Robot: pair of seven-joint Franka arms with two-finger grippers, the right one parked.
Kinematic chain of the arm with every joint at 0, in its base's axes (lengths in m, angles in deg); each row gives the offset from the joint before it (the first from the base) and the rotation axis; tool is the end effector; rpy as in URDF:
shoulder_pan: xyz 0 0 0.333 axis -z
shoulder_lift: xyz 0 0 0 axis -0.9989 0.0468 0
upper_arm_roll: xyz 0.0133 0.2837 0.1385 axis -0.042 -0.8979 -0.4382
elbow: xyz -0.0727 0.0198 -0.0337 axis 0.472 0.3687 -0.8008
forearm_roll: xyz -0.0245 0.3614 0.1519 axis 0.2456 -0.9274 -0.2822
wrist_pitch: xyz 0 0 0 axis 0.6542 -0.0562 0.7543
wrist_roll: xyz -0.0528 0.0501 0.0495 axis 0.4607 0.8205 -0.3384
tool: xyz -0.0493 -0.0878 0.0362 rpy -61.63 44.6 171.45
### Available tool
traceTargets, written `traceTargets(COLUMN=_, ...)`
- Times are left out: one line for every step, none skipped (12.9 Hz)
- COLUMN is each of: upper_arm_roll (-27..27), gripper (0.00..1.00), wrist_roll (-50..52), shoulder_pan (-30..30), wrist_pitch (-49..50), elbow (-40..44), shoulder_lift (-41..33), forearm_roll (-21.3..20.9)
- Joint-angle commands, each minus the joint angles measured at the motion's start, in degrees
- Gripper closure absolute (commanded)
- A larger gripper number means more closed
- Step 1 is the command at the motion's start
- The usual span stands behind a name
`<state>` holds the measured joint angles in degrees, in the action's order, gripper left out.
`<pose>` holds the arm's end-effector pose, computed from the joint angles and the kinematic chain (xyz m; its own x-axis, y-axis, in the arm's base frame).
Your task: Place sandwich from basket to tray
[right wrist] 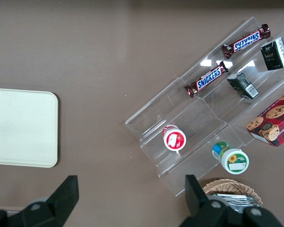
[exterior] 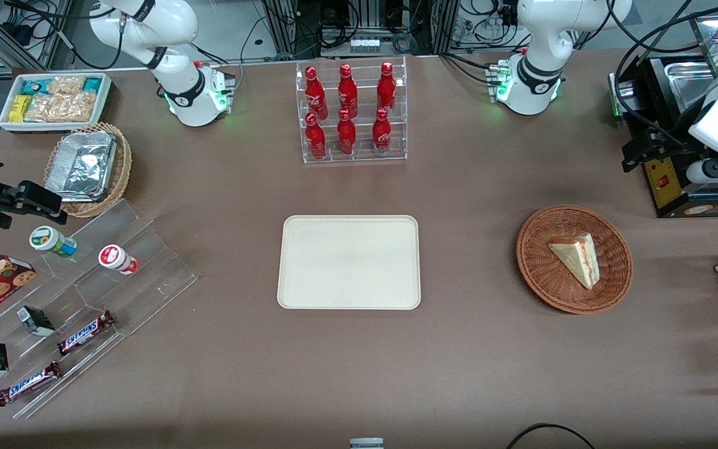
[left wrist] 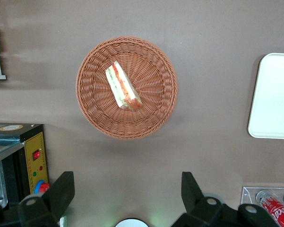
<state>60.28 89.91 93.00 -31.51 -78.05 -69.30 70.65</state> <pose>0.5198 -0.0242 0.6140 0.9974 0.0342 -0.0630 0.0332 -0.9993 -0.0173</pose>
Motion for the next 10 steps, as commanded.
traceTargets(upper_arm_roll=0.1, gripper=0.00, wrist_roll=1.0, shoulder_pan=0.4, wrist_pitch=1.5, elbow=1.8, shoulder_lift=0.5, forearm_roll=-0.6)
traceTargets(upper_arm_roll=0.1, gripper=0.00, wrist_roll=1.0, shoulder_pan=0.4, wrist_pitch=1.5, elbow=2.1, shoulder_lift=0.6, forearm_roll=-0.7)
traceTargets(upper_arm_roll=0.1, gripper=0.00, wrist_roll=1.0, shoulder_pan=0.3, wrist_pitch=1.5, elbow=2.1, shoulder_lift=0.8, forearm_roll=-0.6)
traceTargets(upper_arm_roll=0.1, gripper=0.00, wrist_roll=1.0, shoulder_pan=0.2, wrist_pitch=1.5, elbow=2.1, shoulder_lift=0.8, forearm_roll=-0.5)
traceTargets(upper_arm_roll=0.0, gripper=0.00, wrist_roll=0.9, shoulder_pan=-0.1, wrist_pitch=1.3, elbow=2.1, shoulder_lift=1.0, forearm_roll=-0.3)
traceTargets(upper_arm_roll=-0.2, gripper=0.00, wrist_roll=0.9, shoulder_pan=-0.4, wrist_pitch=1.0, elbow=2.0, shoulder_lift=1.5, forearm_roll=-0.3)
traceTargets(upper_arm_roll=-0.4, gripper=0.00, wrist_roll=0.9, shoulder_pan=-0.8, wrist_pitch=0.4, elbow=1.6, shoulder_lift=2.3, forearm_roll=-0.2)
traceTargets(upper_arm_roll=-0.6, gripper=0.00, wrist_roll=1.0, shoulder_pan=-0.9, wrist_pitch=-0.1, elbow=1.6, shoulder_lift=3.2, forearm_roll=-0.1)
traceTargets(upper_arm_roll=-1.7, gripper=0.00, wrist_roll=1.1, shoulder_pan=-0.9, wrist_pitch=-0.7, elbow=1.4, shoulder_lift=4.1, forearm_roll=-0.2)
traceTargets(upper_arm_roll=-3.3, gripper=0.00, wrist_roll=1.6, shoulder_pan=-0.8, wrist_pitch=-1.7, elbow=0.9, shoulder_lift=5.4, forearm_roll=-0.2)
